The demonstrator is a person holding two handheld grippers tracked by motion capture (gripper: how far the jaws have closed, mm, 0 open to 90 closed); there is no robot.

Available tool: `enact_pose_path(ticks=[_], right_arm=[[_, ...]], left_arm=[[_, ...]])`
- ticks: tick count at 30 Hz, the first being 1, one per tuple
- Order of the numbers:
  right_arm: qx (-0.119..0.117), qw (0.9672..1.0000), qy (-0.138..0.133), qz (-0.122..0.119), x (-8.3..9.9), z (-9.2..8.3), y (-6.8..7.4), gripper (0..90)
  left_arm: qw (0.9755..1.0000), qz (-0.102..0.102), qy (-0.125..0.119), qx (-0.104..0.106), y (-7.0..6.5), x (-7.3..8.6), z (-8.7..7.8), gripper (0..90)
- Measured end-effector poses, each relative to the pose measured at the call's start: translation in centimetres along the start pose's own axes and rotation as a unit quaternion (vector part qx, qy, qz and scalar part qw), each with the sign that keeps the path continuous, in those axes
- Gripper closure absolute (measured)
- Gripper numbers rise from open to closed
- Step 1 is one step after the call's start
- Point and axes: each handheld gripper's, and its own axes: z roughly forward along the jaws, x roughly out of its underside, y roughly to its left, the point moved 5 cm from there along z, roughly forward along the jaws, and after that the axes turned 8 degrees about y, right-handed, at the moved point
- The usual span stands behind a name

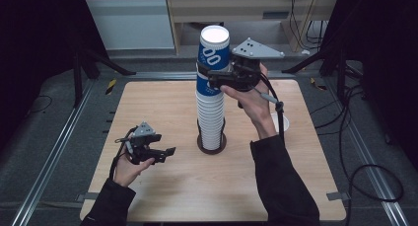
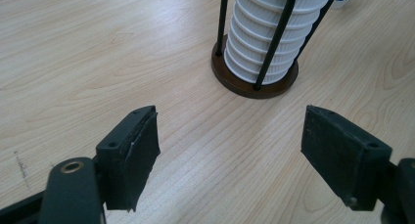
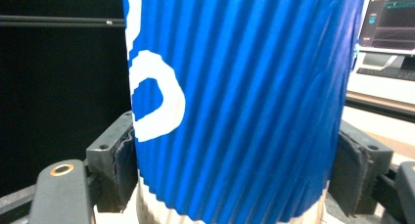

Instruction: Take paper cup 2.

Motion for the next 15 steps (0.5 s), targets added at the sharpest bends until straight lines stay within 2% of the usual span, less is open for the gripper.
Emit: enact_pose_path(ticks=[8, 15], right_arm=[[0.018, 0.9997, -0.011, -0.013, -0.5, -2.7, -0.5, 20.0], [0.033, 0.9994, 0.0, -0.015, 1.5, -5.1, -1.5, 19.9]], left_arm=[[1.0, 0.001, -0.003, -0.001, 0.0, -0.1, -0.2, 21.3], [1.0, 0.005, -0.005, -0.002, -0.3, -0.2, -0.3, 21.2]])
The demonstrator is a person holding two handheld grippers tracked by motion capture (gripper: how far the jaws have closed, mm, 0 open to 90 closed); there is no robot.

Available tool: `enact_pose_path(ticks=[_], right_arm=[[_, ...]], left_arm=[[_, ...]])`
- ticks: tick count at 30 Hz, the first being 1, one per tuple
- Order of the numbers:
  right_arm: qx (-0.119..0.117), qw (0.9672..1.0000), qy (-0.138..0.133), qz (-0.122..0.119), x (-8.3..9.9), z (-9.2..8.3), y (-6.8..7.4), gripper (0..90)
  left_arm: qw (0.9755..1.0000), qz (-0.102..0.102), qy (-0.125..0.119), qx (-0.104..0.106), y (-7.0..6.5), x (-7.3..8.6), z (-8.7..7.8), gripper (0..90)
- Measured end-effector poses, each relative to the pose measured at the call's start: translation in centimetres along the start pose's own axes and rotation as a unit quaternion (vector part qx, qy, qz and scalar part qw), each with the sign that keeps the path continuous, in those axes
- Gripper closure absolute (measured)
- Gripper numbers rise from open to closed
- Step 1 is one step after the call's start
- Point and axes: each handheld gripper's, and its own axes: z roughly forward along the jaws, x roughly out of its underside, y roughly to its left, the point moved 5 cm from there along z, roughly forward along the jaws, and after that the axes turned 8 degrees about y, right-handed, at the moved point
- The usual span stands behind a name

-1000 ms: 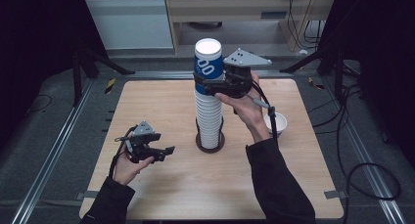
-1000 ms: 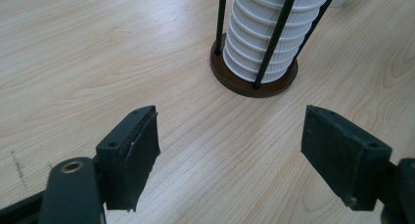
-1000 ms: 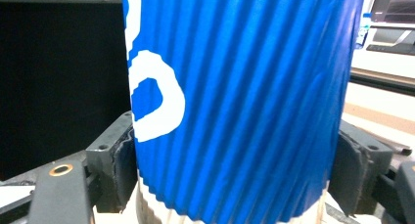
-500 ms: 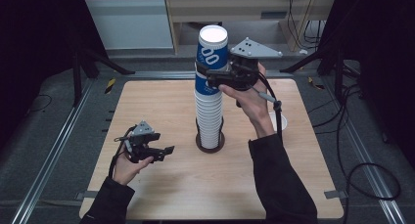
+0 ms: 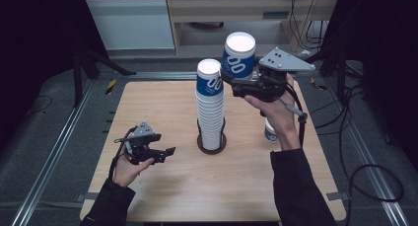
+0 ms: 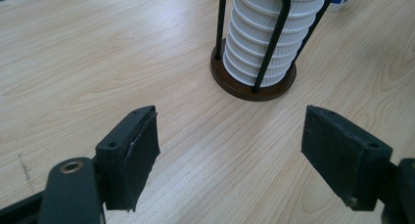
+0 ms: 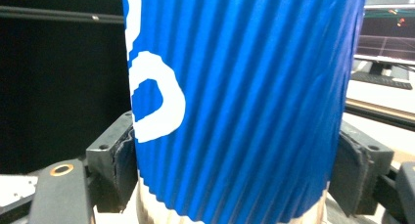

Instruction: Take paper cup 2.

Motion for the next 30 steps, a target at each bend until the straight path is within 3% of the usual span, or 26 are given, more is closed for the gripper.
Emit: enact_pose_path(ticks=[5, 11, 21, 30], right_arm=[[0.006, 0.9999, 0.014, 0.001, 1.9, -1.3, -0.8, 19.9], [-0.002, 0.9995, 0.032, 0.004, 4.9, -2.4, -1.2, 20.0], [-0.019, 0.9972, 0.072, 0.006, 9.8, -2.8, -1.0, 19.9], [-0.033, 0.9946, 0.098, 0.006, 13.1, -3.0, -0.8, 19.9]], left_arm=[[1.0, 0.005, -0.004, 0.0, -0.3, -0.2, -0.2, 21.1], [0.9999, 0.01, -0.003, 0.004, -0.5, -0.2, -0.2, 20.9], [0.9997, 0.021, 0.002, 0.011, -1.0, -0.2, 0.0, 20.5], [0.9993, 0.031, 0.004, 0.017, -1.7, -0.3, 0.2, 20.5]])
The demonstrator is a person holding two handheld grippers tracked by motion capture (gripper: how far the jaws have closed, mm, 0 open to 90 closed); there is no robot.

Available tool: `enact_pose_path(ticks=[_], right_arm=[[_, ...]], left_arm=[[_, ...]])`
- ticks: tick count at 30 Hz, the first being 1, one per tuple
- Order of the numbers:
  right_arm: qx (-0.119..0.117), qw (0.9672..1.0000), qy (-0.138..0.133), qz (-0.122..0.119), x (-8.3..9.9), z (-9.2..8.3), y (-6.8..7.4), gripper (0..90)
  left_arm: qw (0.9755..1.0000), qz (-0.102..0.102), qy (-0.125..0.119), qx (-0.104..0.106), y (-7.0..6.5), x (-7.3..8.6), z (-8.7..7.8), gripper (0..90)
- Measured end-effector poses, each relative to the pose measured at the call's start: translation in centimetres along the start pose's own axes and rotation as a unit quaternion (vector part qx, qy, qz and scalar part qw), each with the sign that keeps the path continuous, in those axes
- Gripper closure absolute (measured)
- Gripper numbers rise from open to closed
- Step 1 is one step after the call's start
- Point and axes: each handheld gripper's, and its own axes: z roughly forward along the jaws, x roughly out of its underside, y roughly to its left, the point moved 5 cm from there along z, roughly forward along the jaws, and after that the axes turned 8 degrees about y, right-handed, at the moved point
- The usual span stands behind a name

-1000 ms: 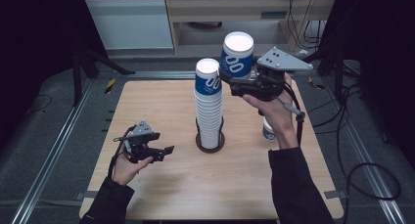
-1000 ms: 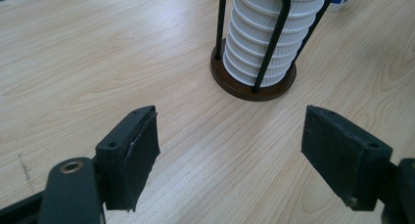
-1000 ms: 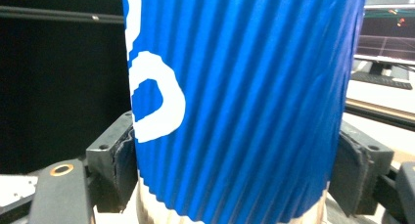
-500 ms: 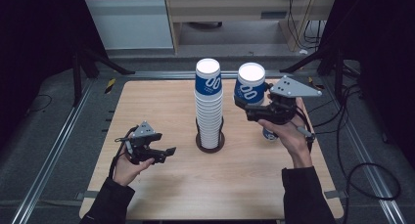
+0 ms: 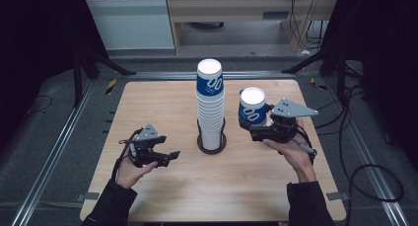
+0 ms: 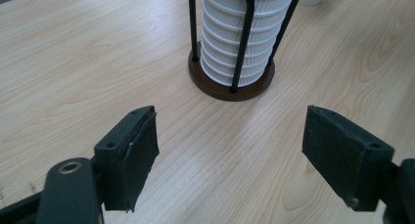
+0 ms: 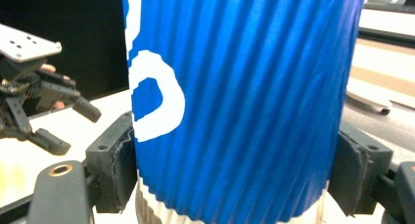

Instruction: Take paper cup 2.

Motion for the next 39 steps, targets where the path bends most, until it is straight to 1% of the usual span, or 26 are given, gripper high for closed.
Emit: enact_pose_path(ticks=[2, 7, 13, 14, 15, 16, 18, 19, 20, 21, 22, 24, 28, 32, 35, 39], right_arm=[[-0.003, 1.0, 0.004, 0.001, 0.6, 0.1, 0.0, 19.9], [-0.018, 0.9995, 0.026, -0.007, 2.0, 0.6, 0.5, 19.9], [-0.042, 0.9974, 0.052, -0.029, 2.8, 1.2, 1.4, 20.0], [-0.042, 0.9974, 0.052, -0.029, 2.8, 1.2, 1.4, 20.0], [-0.049, 0.9971, 0.047, -0.033, 3.0, 1.3, 1.7, 20.1], [-0.057, 0.9964, 0.052, -0.036, 3.3, 1.4, 2.0, 20.1], [-0.063, 0.9951, 0.06, -0.046, 3.7, 1.5, 2.3, 20.1], [-0.063, 0.9951, 0.06, -0.046, 3.7, 1.5, 2.3, 20.1], [-0.073, 0.9941, 0.062, -0.049, 3.9, 1.7, 2.6, 20.1], [-0.073, 0.9941, 0.062, -0.049, 3.9, 1.7, 2.6, 20.1], [-0.084, 0.9928, 0.067, -0.053, 4.1, 1.9, 3.0, 20.1], [-0.092, 0.9908, 0.077, -0.062, 4.4, 2.2, 3.4, 20.0], [-0.113, 0.9868, 0.092, -0.071, 5.0, 2.9, 4.1, 20.0], [-0.125, 0.9825, 0.11, -0.083, 5.8, 3.7, 4.7, 20.0], [-0.133, 0.98, 0.12, -0.086, 6.2, 4.2, 5.0, 20.0], [-0.144, 0.9773, 0.126, -0.091, 6.5, 4.6, 5.3, 19.9]], left_arm=[[1.0, 0.002, 0.0, 0.002, -0.1, 0.0, 0.0, 20.6], [0.9999, 0.009, 0.0, 0.006, -0.4, -0.1, 0.0, 20.6], [0.9998, 0.014, 0.0, 0.011, -0.7, -0.2, 0.0, 20.6], [0.9998, 0.016, -0.001, 0.014, -0.8, -0.2, -0.1, 20.6], [0.9998, 0.016, -0.001, 0.015, -0.8, -0.2, -0.1, 20.6], [0.9997, 0.018, -0.001, 0.017, -0.9, -0.2, -0.1, 20.6], [0.9996, 0.02, -0.002, 0.019, -1.1, -0.2, -0.1, 20.6], [0.9996, 0.02, -0.002, 0.019, -1.1, -0.2, -0.1, 20.6], [0.9995, 0.022, -0.003, 0.022, -1.2, -0.3, -0.1, 20.6], [0.9995, 0.022, -0.003, 0.022, -1.2, -0.3, -0.1, 20.6], [0.9994, 0.025, -0.002, 0.025, -1.3, -0.3, -0.1, 20.6], [0.9992, 0.028, -0.002, 0.028, -1.4, -0.3, -0.1, 20.6], [0.999, 0.032, 0.0, 0.033, -1.6, -0.3, 0.1, 20.5], [0.9986, 0.038, 0.001, 0.035, -1.9, -0.3, 0.1, 20.5], [0.9984, 0.041, 0.001, 0.039, -2.1, -0.3, 0.0, 20.5], [0.998, 0.045, 0.001, 0.044, -2.2, -0.3, 0.1, 20.4]])
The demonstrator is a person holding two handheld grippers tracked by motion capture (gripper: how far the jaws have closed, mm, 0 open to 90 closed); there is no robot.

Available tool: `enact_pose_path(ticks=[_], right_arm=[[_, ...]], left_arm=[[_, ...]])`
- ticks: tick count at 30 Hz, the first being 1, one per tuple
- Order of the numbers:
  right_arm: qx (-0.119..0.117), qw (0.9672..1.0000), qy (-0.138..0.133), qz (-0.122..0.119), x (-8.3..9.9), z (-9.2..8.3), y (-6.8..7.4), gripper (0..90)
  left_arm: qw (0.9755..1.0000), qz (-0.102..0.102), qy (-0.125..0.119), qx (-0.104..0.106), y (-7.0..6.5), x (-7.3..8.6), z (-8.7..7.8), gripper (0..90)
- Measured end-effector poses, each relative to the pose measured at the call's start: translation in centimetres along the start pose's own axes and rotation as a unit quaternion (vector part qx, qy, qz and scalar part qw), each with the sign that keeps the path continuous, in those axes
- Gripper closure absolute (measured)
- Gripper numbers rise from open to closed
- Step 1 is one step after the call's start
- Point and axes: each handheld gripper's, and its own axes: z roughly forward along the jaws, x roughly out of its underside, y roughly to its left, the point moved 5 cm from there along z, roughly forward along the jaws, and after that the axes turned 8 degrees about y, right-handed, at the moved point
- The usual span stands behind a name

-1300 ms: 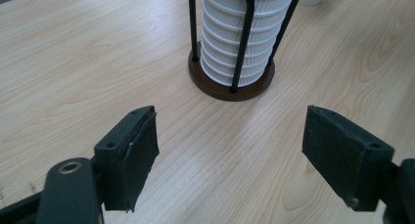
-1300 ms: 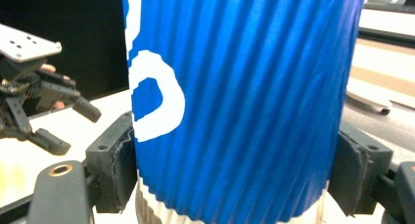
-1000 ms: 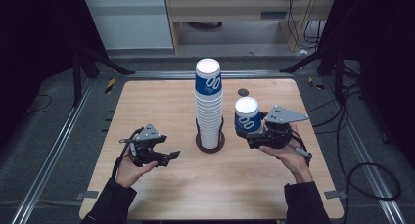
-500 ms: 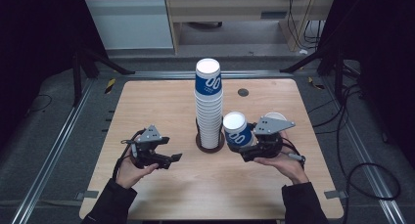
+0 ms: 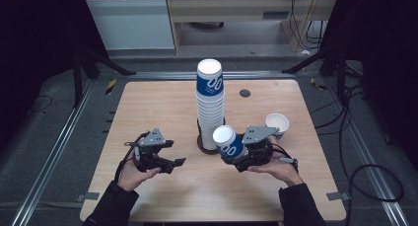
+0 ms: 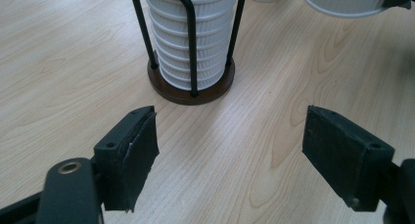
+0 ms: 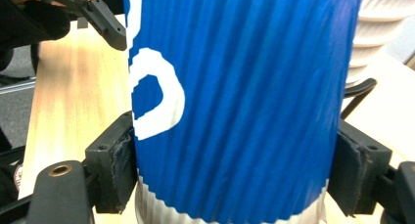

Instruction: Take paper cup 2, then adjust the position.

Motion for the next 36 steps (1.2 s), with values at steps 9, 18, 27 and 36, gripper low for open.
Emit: enact_pose_path(ticks=[9, 18, 27, 36], right_arm=[[-0.023, 0.9993, 0.021, -0.021, 0.2, 1.0, 0.8, 19.9], [-0.037, 0.9975, 0.044, -0.04, 0.5, 2.1, 1.5, 19.9], [-0.055, 0.9941, 0.07, -0.063, 0.8, 3.0, 2.3, 19.9], [-0.074, 0.9896, 0.094, -0.079, 1.1, 3.9, 3.1, 19.9]], left_arm=[[0.9999, 0.011, -0.001, 0.008, -0.4, -0.1, 0.2, 19.7], [0.9996, 0.019, -0.002, 0.019, -0.9, -0.2, 0.2, 19.3], [0.9987, 0.038, 0.003, 0.035, -2.0, -0.4, 0.4, 19.0], [0.9966, 0.055, 0.012, 0.061, -3.0, -0.6, 0.7, 17.4]])
